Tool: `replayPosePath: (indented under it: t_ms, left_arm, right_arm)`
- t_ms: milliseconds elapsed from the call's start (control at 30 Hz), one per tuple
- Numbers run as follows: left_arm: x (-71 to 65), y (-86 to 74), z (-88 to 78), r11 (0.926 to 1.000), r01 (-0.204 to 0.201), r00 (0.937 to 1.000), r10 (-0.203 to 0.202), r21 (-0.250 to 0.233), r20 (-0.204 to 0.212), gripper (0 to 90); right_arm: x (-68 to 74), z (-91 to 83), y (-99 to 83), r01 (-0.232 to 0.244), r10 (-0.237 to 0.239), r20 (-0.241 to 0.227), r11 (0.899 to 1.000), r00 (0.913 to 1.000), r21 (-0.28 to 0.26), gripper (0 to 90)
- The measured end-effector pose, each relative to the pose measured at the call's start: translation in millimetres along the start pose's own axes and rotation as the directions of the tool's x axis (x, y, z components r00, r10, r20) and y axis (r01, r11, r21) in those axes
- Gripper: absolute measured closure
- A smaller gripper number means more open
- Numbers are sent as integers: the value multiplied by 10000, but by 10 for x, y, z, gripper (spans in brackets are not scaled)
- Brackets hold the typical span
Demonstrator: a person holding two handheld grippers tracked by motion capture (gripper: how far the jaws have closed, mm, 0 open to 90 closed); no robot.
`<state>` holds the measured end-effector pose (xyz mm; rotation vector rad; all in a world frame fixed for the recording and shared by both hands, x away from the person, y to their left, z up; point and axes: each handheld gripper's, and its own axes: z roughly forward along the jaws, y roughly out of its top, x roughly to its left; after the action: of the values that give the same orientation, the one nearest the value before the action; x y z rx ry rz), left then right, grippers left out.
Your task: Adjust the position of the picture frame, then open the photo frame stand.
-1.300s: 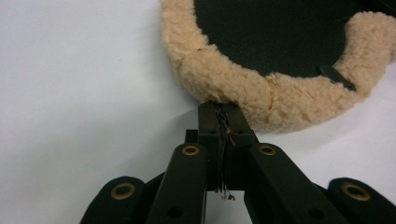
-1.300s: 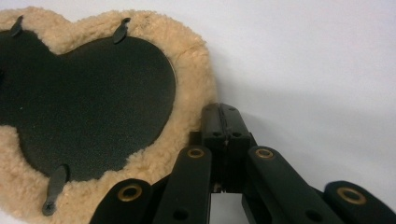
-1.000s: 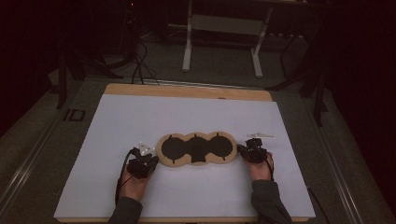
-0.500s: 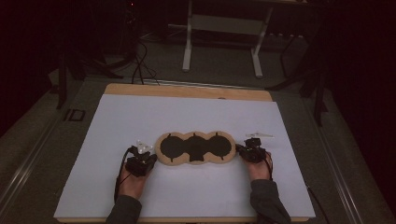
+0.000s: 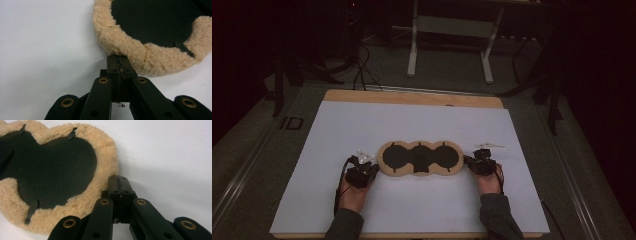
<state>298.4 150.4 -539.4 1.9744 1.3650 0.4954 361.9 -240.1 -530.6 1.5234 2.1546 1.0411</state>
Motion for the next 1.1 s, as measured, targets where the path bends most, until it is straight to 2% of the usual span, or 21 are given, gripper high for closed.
replayPosePath:
  t_ms: [167, 267, 467, 567, 767, 967, 1100]
  left_arm:
    - [-5, -4, -4, 10000, -41, 10000, 41, -7, -36, 895]
    - [8, -8, -33, 10000, -33, 10000, 33, -80, -25, 890]
    - [-7, -3, -112, 9992, -70, 10000, 67, -382, -68, 877]
    - [-34, 7, -151, 9979, -227, 9997, 226, -599, -21, 860]
    - [-97, 30, -233, 9929, -473, 9982, 510, -1095, 314, 832]
    - [-144, 26, -253, 9915, -571, 9970, 627, -1167, 445, 822]
    - [-236, 16, -269, 9886, -880, 9931, 967, -1220, 669, 811]
  right_arm:
    - [-3, -1, 3, 77, -77, -12, 10000, 10000, 25, 900]
    - [-8, -35, -58, 86, -87, -65, 9999, 9999, -139, 871]
    - [2, -190, -221, 161, -172, -217, 9985, 9996, -517, 834]
    - [20, -263, -277, 337, -350, -192, 9974, 9992, -630, 818]
    - [80, -360, -273, 708, -731, -319, 9951, 9968, -688, 786]
    - [115, -404, -320, 764, -803, -454, 9937, 9957, -820, 770]
    - [131, -378, -325, 756, -806, -575, 9935, 9951, -846, 745]
